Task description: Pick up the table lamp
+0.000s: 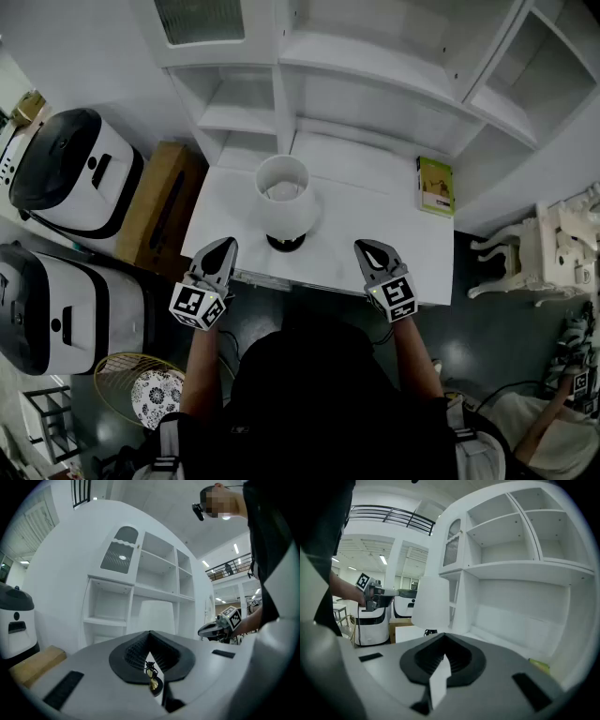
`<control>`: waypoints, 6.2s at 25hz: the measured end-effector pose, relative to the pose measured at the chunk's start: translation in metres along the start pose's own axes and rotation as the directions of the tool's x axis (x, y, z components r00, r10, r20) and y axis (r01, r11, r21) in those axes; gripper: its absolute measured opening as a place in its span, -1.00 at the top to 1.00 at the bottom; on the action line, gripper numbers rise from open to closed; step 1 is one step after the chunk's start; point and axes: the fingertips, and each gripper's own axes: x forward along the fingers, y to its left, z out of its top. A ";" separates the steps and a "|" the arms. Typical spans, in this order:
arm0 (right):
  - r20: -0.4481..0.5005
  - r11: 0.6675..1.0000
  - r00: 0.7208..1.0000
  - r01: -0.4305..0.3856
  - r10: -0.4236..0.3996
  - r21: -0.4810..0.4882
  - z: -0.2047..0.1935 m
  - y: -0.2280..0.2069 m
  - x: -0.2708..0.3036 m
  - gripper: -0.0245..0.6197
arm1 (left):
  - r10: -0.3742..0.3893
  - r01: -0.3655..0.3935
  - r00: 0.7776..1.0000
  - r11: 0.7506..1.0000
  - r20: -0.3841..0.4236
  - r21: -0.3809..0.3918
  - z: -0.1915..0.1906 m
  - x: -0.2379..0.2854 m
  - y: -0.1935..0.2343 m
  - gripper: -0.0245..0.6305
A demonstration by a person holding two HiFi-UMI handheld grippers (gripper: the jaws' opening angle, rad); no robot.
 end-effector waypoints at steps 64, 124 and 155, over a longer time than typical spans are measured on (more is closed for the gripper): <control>-0.031 0.958 0.958 -0.286 0.286 0.018 -0.040 0.111 0.173 0.15 | 0.182 -0.187 0.976 0.982 -0.122 -0.030 -0.029 -0.091 0.064 0.89; 0.062 0.984 0.990 -0.131 0.124 0.117 -0.044 0.090 0.212 0.54 | 0.287 -0.301 0.928 0.953 -0.239 -0.024 -0.054 -0.104 0.066 0.89; 0.154 0.981 0.985 -0.100 0.074 0.169 0.019 0.049 0.176 0.54 | 0.204 -0.217 0.960 0.975 -0.191 -0.048 -0.053 -0.070 0.057 0.89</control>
